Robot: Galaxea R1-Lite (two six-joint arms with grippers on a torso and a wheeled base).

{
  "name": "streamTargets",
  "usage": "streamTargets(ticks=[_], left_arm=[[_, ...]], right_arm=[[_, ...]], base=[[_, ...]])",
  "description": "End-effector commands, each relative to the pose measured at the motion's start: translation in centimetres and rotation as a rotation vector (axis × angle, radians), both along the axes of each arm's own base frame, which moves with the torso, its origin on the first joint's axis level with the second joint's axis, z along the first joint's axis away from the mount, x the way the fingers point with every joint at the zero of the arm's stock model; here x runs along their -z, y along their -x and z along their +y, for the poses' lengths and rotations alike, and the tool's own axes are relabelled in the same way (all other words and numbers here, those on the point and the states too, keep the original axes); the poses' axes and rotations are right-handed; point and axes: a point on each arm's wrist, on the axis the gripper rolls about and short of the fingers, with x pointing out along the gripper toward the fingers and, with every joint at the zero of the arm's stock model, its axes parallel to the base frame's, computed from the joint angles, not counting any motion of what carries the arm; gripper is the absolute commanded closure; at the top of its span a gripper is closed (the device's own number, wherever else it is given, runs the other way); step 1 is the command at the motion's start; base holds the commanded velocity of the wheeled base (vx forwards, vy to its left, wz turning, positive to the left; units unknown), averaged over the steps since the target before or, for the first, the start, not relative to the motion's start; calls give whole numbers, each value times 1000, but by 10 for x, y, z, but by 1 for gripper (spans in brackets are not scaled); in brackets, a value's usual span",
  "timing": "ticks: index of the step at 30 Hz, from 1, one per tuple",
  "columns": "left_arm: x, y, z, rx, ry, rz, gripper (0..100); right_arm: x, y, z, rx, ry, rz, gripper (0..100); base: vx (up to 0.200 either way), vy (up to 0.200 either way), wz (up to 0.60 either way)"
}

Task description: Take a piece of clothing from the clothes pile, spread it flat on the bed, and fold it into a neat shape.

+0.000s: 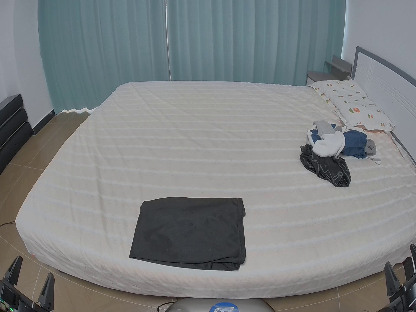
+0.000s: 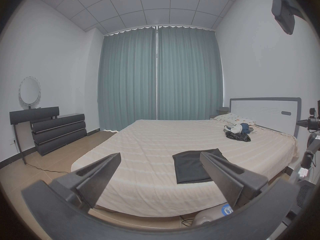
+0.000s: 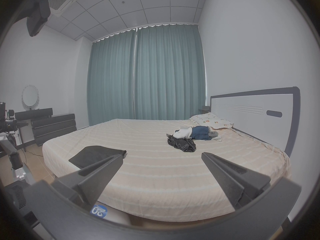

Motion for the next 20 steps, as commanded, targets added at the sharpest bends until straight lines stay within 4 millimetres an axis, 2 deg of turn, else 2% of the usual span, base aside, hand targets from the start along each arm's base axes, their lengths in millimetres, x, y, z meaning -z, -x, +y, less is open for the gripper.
streamTargets(ticks=[1,20], left_arm=[[5,0,0,-2,-2,1,0],[5,0,0,-4,2,1,0]], right_arm=[[5,0,0,0,1,2,0],[5,0,0,-1,0,2,0]], base=[[0,0,0],[0,0,0]])
